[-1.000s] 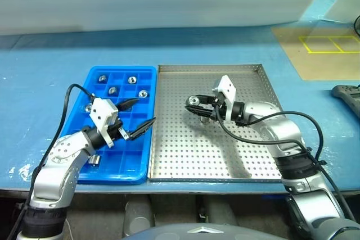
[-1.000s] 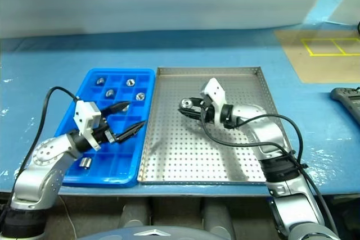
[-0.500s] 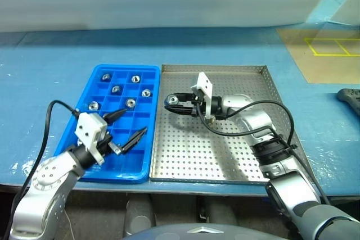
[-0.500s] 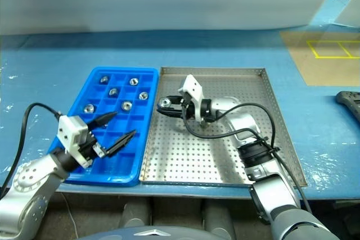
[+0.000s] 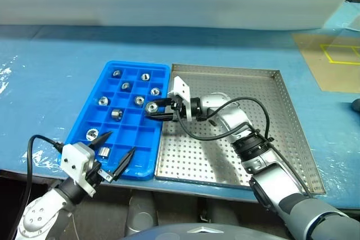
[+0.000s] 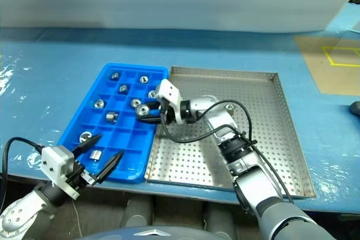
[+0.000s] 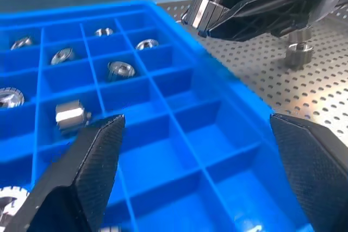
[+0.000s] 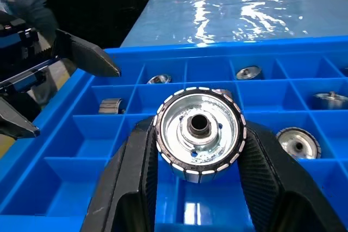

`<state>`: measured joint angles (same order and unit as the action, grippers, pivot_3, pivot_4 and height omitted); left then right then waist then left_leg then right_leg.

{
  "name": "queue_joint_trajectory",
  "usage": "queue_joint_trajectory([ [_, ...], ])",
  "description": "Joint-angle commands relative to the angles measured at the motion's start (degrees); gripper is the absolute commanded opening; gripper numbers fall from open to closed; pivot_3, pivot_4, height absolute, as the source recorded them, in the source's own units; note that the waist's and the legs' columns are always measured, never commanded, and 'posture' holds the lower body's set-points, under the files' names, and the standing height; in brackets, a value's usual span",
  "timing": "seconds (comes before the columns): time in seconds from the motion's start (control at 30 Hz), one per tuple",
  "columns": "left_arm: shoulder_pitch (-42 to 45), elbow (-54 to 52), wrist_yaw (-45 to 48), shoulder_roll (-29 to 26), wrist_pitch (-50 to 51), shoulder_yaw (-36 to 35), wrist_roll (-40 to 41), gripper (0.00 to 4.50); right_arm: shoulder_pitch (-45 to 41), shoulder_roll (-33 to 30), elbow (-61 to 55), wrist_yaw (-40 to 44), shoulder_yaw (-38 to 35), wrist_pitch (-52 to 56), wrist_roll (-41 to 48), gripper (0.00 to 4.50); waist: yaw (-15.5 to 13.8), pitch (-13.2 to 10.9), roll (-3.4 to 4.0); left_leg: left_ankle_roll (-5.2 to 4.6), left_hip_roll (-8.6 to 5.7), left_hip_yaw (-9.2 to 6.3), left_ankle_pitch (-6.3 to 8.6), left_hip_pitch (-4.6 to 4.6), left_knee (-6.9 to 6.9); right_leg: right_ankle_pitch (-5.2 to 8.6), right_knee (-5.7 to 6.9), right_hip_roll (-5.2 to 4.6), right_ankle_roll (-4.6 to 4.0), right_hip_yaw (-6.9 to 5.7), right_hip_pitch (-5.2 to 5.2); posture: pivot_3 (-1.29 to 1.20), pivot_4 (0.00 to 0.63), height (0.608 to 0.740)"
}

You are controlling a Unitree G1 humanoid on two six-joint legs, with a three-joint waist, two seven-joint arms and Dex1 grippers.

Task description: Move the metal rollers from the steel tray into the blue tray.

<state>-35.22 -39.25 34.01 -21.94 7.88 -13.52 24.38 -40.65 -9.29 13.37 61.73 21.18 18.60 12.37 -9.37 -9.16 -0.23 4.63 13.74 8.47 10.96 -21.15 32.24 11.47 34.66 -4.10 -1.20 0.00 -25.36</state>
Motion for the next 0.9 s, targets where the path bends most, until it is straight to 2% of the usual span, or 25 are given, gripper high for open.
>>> queue_joint_trajectory([
  [0.03, -1.14, -2.57, -0.92, 0.74, -2.72, -0.46, -0.98, 4.5, -1.73, 1.64, 0.26, 0.52, 1.78, -1.81, -1.3, 1.65, -0.5, 0.0, 0.0, 0.0, 0.0, 0.0, 0.0, 0.01, -0.02, 0.0, 0.01, 0.0, 0.0, 0.0, 0.0, 0.49, 0.15, 0.74],
  [0.33, -2.93, -5.26, -3.66, 2.49, -2.97, 1.26, -2.48, 4.5, -3.41, 4.07, 2.43, 1.24, 5.48, -1.44, -4.74, 1.65, -2.67, 0.0, 0.0, 0.01, 0.0, -0.02, 0.0, 0.03, -0.03, 0.02, 0.02, 0.01, 0.03, 0.03, -0.01, 0.52, 0.15, 0.74],
  [0.9, -1.53, -11.38, -8.37, 1.0, 3.35, 1.73, -1.04, 4.5, -5.84, 8.64, 7.16, 0.35, 9.09, -3.21, -10.47, 1.65, -3.04, -0.01, 0.0, 0.02, 0.0, -0.04, 0.0, 0.02, -0.03, 0.04, 0.04, 0.02, 0.07, 0.03, -0.02, 0.55, 0.15, 0.74],
])
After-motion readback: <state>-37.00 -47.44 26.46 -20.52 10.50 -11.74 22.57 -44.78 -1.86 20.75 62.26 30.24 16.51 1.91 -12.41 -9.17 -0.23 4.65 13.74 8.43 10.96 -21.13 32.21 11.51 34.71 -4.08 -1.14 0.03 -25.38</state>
